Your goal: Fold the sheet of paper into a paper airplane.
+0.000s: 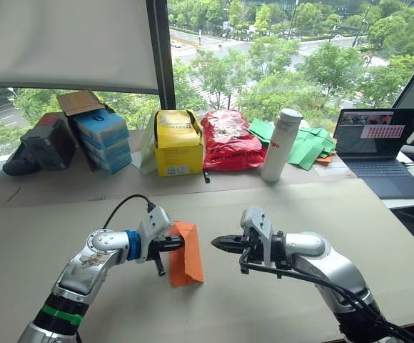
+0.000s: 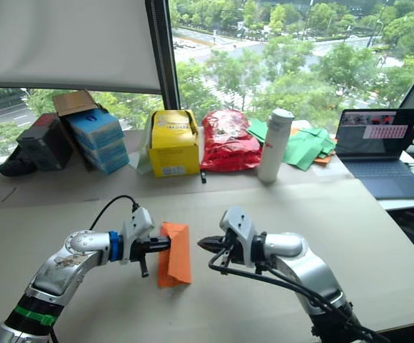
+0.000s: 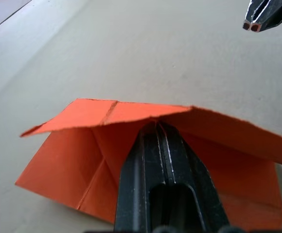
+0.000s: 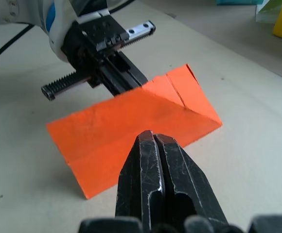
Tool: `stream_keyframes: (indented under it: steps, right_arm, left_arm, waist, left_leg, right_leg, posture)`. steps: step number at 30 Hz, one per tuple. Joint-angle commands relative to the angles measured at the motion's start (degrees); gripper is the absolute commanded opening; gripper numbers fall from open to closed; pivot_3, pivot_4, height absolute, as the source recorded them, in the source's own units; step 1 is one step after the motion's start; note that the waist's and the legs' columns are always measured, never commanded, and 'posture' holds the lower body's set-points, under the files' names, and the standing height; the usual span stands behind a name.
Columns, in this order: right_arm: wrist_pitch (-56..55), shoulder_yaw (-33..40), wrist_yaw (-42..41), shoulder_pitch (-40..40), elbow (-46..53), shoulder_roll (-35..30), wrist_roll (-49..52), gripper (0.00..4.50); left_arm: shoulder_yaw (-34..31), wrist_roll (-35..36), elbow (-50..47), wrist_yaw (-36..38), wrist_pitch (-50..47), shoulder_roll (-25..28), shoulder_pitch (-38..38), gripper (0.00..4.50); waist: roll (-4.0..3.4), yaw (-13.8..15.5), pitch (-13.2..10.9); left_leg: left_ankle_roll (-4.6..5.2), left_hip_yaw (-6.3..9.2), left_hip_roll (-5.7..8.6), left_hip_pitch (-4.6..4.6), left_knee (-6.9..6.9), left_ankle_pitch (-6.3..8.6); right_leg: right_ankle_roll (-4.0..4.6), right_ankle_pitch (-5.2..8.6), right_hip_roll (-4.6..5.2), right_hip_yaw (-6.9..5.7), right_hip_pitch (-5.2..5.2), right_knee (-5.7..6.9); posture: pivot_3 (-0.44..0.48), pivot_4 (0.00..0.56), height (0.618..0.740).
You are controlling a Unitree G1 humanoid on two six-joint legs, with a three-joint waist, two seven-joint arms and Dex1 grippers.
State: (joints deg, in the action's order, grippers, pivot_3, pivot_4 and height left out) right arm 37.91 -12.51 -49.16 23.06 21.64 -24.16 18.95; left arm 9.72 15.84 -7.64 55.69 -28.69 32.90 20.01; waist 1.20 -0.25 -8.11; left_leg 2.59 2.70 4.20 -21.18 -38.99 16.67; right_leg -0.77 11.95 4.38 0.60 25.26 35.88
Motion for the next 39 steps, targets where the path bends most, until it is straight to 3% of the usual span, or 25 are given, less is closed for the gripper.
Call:
stream_keyframes:
  steps: [1, 6, 13, 22, 33, 39]
  right_arm:
    - [0.2, -0.9, 2.5, 4.8, 0.0, 2.6, 0.3, 0.05]
    - [-1.3, -6.0, 5.4, 9.4, -6.6, 4.8, -5.1, 0.05]
    - [-1.4, -11.6, 7.4, 9.1, -15.0, 1.1, -13.8, 0.05]
    - [-0.2, -12.3, 5.9, 2.6, -12.7, -3.0, -15.5, 0.05]
    - [0.3, -9.6, 8.6, 0.6, -11.7, -0.4, -15.0, 0.05]
    - [-0.1, -3.2, 14.2, -0.4, -12.2, 3.8, -14.2, 1.9]
  left_arm:
    - [1.3, -0.6, 0.8, 0.2, 1.7, -1.1, 2.2, 0.0]
    - [2.0, -0.6, 1.6, -0.1, 2.1, -2.0, 2.6, 0.0]
    - [0.3, -0.2, -0.1, -0.6, 1.3, 0.3, -0.7, 0.0]
    - [-0.5, -3.3, 1.0, -2.5, 3.6, 4.8, -7.1, 0.0]
    - [0.4, -3.7, 0.5, -3.4, 3.9, 3.4, -7.7, 0.0]
    - [0.6, -3.8, 0.6, -3.4, 3.9, 3.1, -7.1, 0.0]
  waist:
    - [0.0, -0.1, 0.0]
    - [0.0, -0.5, 0.0]
    - [-0.01, -0.4, 0.0]
    - [-0.01, -0.3, 0.0]
    - [0.01, -0.4, 0.1]
    - [0.0, -0.4, 0.1]
  left_leg:
    - [-0.01, 0.01, 0.0, 0.01, -0.01, 0.0]
    - [-0.24, 0.01, 0.0, 0.02, 0.0, -0.14]
    - [-0.2, -0.03, 0.08, -0.01, -0.08, -0.12]
    - [0.01, 0.01, 0.04, 0.11, -0.05, 0.01]
    - [0.04, 0.0, 0.04, 0.22, -0.07, 0.02]
    - [-0.01, -0.01, 0.04, 0.18, -0.07, -0.01]
  right_leg:
    - [0.0, 0.0, 0.0, 0.0, 0.0, 0.03]
    - [0.01, -0.01, -0.01, -0.01, 0.02, 0.08]
    - [0.01, -0.01, 0.03, 0.01, 0.02, 0.05]
    - [0.01, -0.01, 0.03, 0.02, -0.1, 0.07]
    - [0.01, -0.01, 0.02, 0.02, -0.18, 0.13]
    - [0.01, -0.01, 0.01, 0.03, -0.12, 0.17]
  posture:
    - [0.0, 0.15, 0.74]
    - [0.0, 0.15, 0.74]
    - [0.0, 0.15, 0.74]
    - [0.0, 0.15, 0.74]
    - [0.0, 0.15, 0.74]
    - [0.0, 0.15, 0.74]
